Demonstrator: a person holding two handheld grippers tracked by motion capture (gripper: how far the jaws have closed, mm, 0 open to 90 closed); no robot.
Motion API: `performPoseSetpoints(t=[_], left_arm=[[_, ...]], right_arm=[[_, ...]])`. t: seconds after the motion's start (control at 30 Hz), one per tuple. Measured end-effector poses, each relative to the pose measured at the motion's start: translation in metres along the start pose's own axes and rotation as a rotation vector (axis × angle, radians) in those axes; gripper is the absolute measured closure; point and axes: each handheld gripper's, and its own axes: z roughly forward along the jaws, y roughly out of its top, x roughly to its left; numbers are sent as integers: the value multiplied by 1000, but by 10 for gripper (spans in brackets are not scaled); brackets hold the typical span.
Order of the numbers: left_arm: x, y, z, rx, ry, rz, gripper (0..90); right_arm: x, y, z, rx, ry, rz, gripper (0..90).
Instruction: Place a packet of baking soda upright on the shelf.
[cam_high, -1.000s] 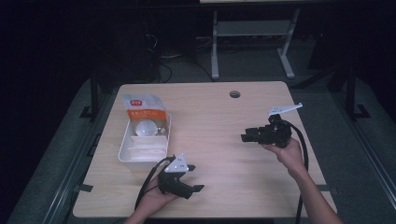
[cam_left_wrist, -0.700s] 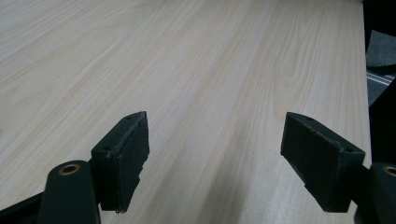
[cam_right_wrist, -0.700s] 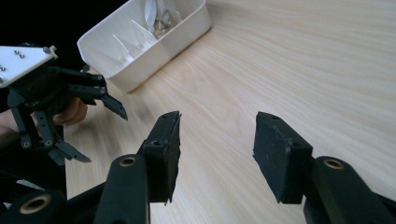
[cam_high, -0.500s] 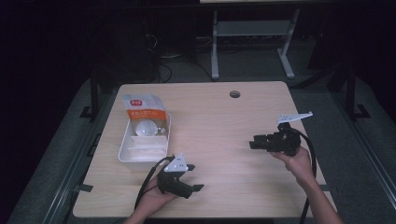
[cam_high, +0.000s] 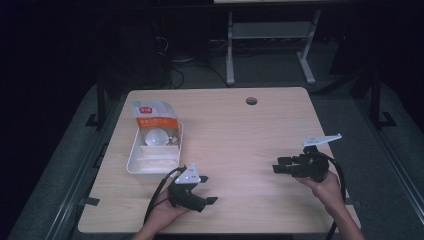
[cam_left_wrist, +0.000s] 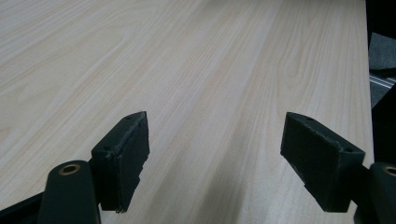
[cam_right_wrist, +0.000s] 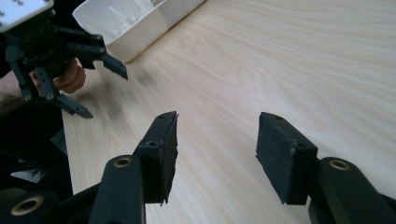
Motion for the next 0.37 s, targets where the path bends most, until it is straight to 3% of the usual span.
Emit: performPoseSetpoints(t=[0.17, 0.37], left_arm=[[0, 0, 0, -2, 2, 1, 232], [-1, 0, 0, 0, 2, 9, 233]], right_arm=[[6, -14, -3, 5, -16, -5, 441], [8, -32, -8, -44, -51, 5, 369]])
